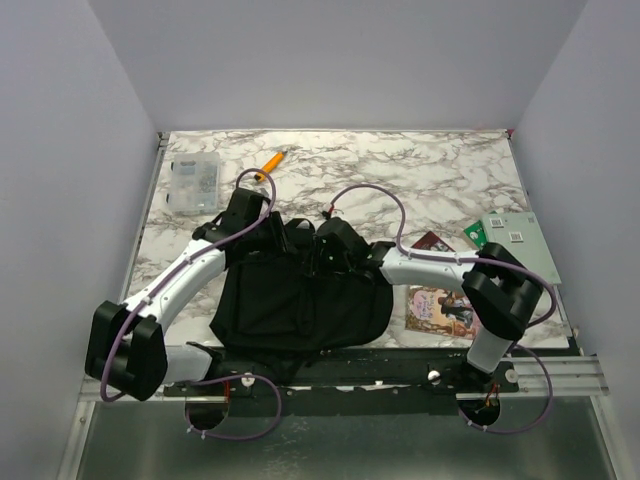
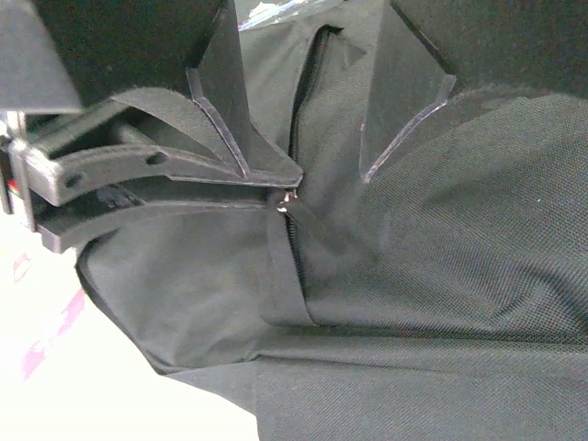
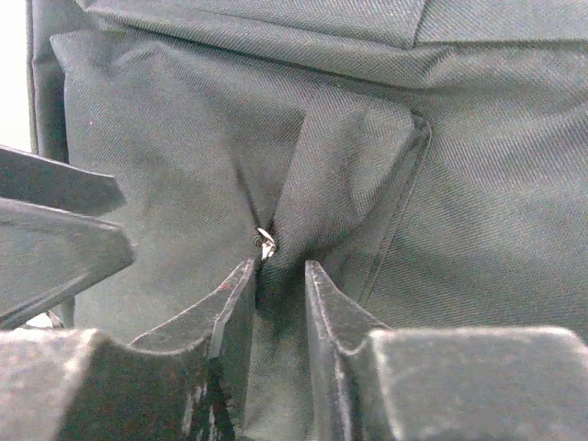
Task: Pack the student bag
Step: Zip the student bag at the center of the board.
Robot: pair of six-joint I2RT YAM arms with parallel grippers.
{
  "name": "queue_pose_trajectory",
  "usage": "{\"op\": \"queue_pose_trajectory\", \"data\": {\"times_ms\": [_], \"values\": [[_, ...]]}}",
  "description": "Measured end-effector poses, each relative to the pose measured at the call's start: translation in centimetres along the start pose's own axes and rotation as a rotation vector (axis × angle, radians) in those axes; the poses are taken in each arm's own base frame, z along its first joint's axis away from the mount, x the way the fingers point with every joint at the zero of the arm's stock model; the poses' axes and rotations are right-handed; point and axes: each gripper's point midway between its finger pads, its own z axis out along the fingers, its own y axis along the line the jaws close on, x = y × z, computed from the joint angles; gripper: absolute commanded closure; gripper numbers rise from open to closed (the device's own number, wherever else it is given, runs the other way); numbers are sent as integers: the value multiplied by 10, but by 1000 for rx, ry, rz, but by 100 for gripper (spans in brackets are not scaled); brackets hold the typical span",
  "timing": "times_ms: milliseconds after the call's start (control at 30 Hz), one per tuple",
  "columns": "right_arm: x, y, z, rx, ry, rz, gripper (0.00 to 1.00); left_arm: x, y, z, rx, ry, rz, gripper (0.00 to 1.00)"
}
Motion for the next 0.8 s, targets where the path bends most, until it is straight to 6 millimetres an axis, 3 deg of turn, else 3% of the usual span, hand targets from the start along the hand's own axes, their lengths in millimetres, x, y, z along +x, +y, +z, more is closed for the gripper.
{"op": "queue_pose_trajectory", "data": {"times_ms": [67, 133, 400, 800], "values": [[0, -2, 0, 12, -10, 2, 95, 3, 4, 8, -19, 23, -3, 50], [3, -4, -1, 12, -19, 13, 99, 5, 8, 12, -31, 38, -7, 50], [12, -13, -13, -73, -86, 84, 100, 4, 4, 14, -15, 40, -4, 49], [10, -4, -25, -208, -155, 141, 99, 29, -12, 27, 85, 149, 91, 48]]}}
